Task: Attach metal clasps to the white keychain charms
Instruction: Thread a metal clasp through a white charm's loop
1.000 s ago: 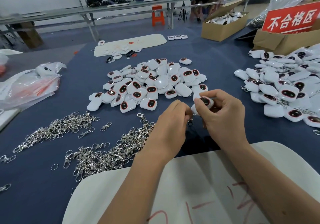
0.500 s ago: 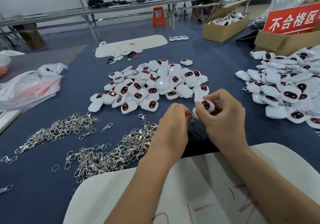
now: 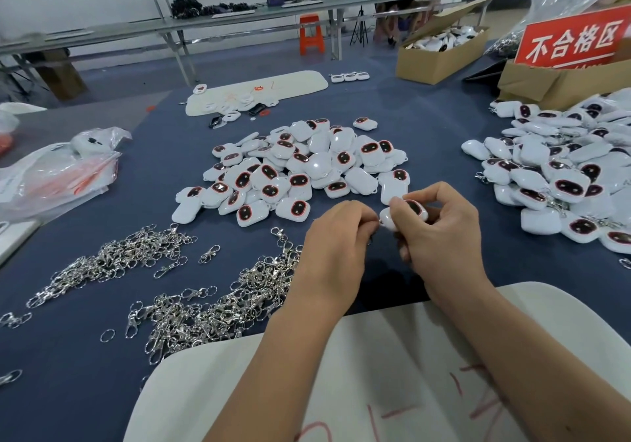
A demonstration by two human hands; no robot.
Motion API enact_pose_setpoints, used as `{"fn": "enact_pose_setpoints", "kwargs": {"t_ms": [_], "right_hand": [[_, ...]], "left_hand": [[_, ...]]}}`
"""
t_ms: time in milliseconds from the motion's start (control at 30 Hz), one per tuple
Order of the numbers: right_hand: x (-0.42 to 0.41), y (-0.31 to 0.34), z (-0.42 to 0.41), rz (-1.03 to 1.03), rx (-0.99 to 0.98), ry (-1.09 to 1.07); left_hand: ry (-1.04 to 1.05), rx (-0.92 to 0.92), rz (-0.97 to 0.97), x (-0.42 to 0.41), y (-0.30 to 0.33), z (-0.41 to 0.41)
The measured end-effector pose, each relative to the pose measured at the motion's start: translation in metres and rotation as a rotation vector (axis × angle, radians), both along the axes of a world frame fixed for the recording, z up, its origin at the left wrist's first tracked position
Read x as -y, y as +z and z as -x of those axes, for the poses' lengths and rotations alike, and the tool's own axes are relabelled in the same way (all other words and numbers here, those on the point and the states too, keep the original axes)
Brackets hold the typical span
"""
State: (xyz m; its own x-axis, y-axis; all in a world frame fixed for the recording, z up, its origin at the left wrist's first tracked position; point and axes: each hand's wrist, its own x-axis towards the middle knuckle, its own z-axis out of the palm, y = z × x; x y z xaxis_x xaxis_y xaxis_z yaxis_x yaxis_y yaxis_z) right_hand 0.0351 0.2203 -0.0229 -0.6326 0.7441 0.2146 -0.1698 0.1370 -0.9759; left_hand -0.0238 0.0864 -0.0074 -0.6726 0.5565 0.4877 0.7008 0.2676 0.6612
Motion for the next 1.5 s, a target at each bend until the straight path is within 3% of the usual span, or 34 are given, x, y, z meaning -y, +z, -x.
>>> {"fn": "enact_pose_setpoints", "kwargs": {"t_ms": [233,567,833,1367,1500], "right_hand": [[-0.001,0.000,-0.001,0.064,-0.035,0.039],[0.001,0.007,-0.004,-0.132,-0.034,0.095],[0.001,0.008,-0.004,-0.176,-0.029,0.159],[0.008,0.012,-0.007,-0.187,-0.025,0.133],[0.002,0.010,-0.003,-0.020,0.043,0.154]], "left_hand": [[-0.010,-0.019,-0.026,0.003,0.002,0.002],[-0.037,0.011,0.135,0.008,0.013,0.002],[-0.049,0.302,0.090,0.013,0.012,0.007],[0.008,0.478,-0.074,0.009,0.008,0.008],[0.016,0.687,-0.209,0.009,0.006,0.010]]}}
